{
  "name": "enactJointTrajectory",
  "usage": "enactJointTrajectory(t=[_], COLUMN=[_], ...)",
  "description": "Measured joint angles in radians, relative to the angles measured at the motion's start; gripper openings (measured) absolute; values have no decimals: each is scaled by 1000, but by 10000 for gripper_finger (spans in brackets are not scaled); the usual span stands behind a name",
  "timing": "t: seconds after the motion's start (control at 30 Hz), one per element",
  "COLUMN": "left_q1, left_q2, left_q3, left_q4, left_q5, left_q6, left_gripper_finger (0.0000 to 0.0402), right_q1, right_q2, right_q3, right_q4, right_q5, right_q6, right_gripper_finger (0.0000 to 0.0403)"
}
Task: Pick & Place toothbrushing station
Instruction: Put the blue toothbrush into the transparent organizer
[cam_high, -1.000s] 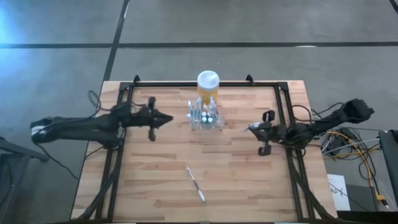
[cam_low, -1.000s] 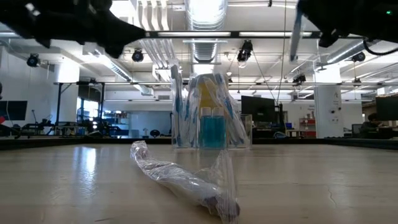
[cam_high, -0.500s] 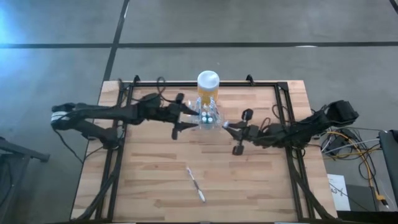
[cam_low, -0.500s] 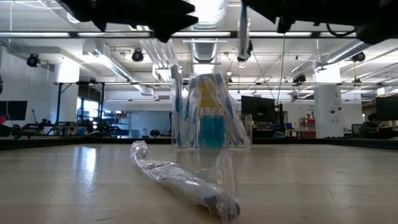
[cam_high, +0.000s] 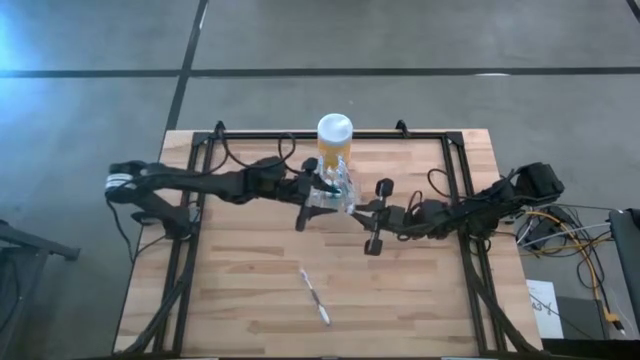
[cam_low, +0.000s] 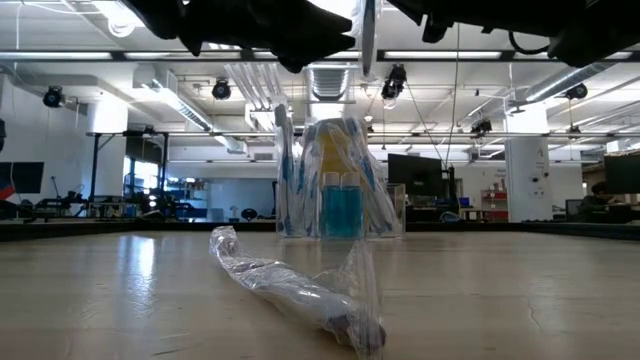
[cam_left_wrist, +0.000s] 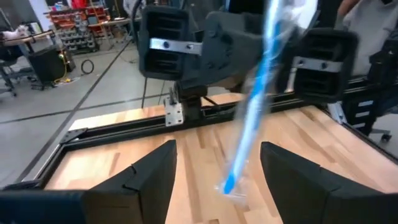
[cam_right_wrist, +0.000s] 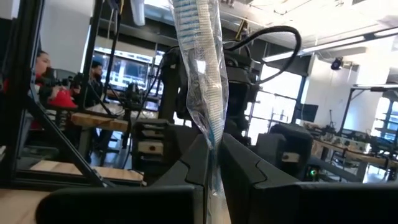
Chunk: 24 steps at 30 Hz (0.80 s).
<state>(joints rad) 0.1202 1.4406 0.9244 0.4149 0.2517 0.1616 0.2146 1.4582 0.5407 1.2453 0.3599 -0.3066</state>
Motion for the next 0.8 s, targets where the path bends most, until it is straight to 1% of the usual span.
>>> enactJointTrajectory(t=[0.17,0.5,0.6,0.7,0.8], left_q1=[-19,-33,-33,-33,-33], left_q2=[22,77,90,92,92], left_q3=[12,63,75,87,89], left_q4=[52,50,47,51,51], left_q5=[12,43,42,39,39], left_q6=[2,28,28,28,47], left_gripper_finger=[237,234,231,219,186], right_q1=[-2,-10,-10,-10,-11], right_q2=[0,2,28,53,59], right_q3=[-3,-2,5,17,27], right_q4=[-2,0,11,26,28], right_q5=[-2,5,5,5,5], right_q6=[4,17,22,13,2], right_gripper_finger=[20,20,20,20,20])
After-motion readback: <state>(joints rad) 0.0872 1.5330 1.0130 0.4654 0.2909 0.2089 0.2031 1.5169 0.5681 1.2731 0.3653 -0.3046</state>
